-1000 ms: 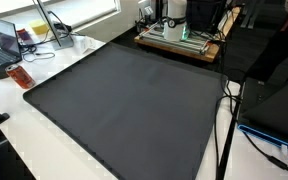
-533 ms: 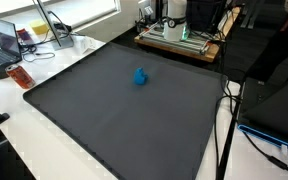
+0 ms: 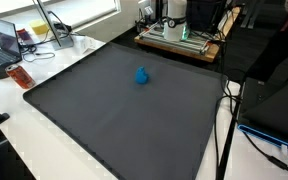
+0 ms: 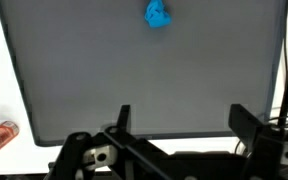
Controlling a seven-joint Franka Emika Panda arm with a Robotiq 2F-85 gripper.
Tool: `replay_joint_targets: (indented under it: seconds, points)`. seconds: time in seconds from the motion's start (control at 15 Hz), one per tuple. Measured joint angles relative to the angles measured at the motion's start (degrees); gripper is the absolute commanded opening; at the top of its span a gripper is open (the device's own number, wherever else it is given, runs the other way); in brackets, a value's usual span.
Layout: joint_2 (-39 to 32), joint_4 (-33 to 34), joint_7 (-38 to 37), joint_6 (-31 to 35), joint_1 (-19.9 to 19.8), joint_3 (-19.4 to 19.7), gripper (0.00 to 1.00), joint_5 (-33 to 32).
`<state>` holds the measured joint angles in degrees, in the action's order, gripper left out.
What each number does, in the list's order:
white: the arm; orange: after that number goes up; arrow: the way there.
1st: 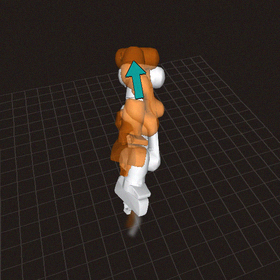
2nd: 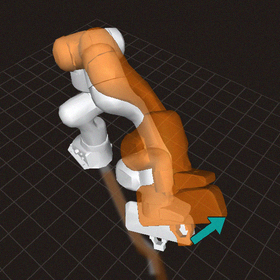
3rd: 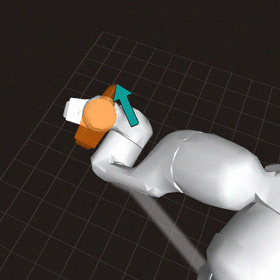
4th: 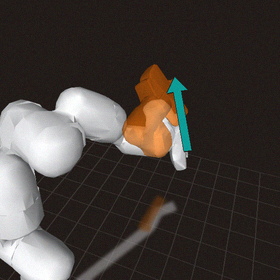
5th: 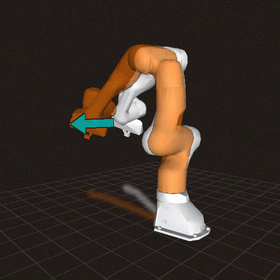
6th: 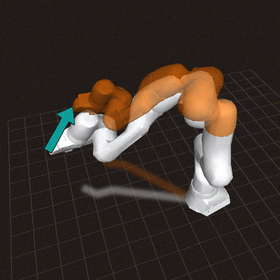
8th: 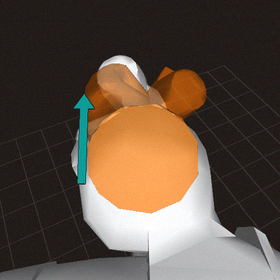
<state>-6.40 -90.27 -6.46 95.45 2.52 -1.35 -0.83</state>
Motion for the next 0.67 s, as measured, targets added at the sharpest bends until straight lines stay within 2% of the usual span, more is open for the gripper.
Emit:
replay_joint_targets:
  seconds: [0.67]
  points:
    - [-6.31, -6.3, -5.52, 0.86, 3.5, -0.83, 1.0, -8.36]
